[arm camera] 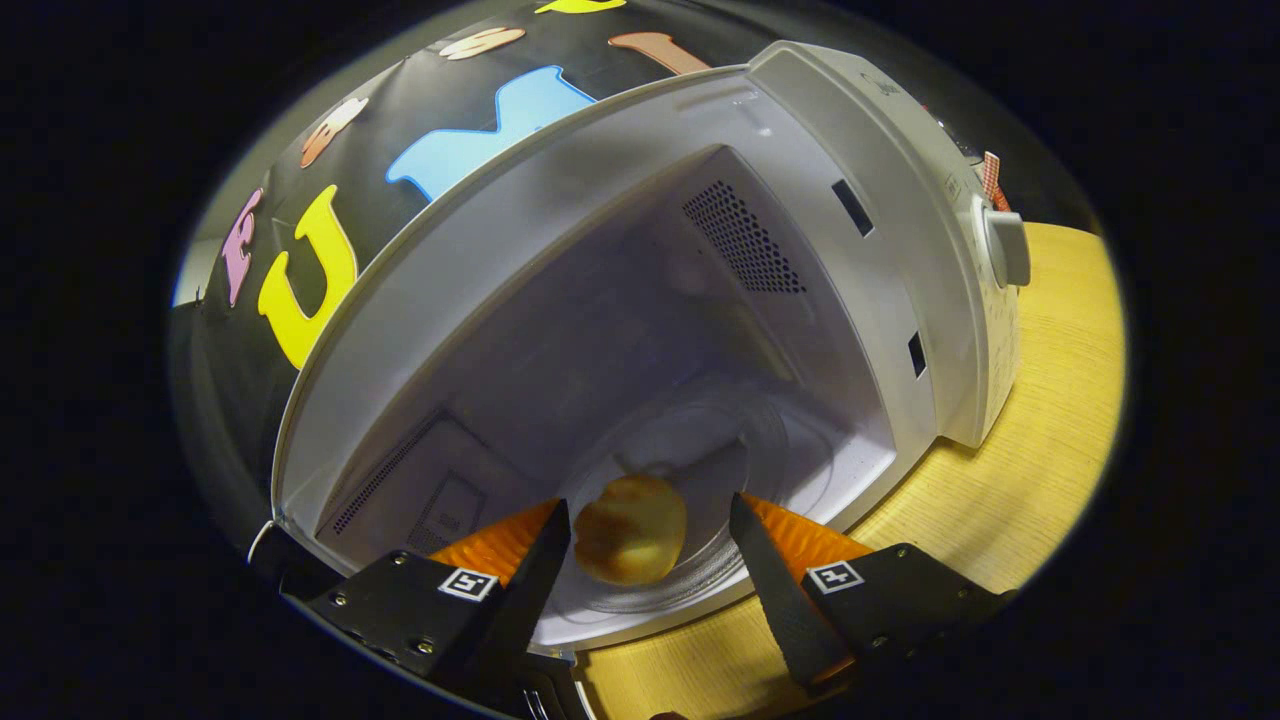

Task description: Open the microwave, put the food inside, and close the microwave door.

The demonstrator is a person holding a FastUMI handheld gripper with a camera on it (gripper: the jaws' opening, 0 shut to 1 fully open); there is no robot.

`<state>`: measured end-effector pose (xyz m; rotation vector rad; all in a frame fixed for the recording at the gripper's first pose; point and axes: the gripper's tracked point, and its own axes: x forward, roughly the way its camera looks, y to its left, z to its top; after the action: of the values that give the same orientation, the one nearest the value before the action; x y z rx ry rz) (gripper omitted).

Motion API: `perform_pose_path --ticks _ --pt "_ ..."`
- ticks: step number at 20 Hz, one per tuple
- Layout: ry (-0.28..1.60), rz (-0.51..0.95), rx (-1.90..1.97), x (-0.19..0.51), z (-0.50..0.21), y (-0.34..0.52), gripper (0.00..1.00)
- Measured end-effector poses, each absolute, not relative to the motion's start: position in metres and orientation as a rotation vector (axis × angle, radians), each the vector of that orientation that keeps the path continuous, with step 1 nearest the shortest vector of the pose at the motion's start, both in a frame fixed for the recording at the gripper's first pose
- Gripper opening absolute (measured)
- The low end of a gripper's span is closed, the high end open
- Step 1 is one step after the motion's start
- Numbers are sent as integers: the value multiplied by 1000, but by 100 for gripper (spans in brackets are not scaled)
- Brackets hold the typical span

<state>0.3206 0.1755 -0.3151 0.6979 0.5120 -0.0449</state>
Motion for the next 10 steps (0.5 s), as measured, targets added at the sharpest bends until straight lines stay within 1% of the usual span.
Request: perform_pose_path --ticks 4,10 --pt "517 -7 658 308 -304 177 97" --pt "472 102 529 264 -258 179 97"
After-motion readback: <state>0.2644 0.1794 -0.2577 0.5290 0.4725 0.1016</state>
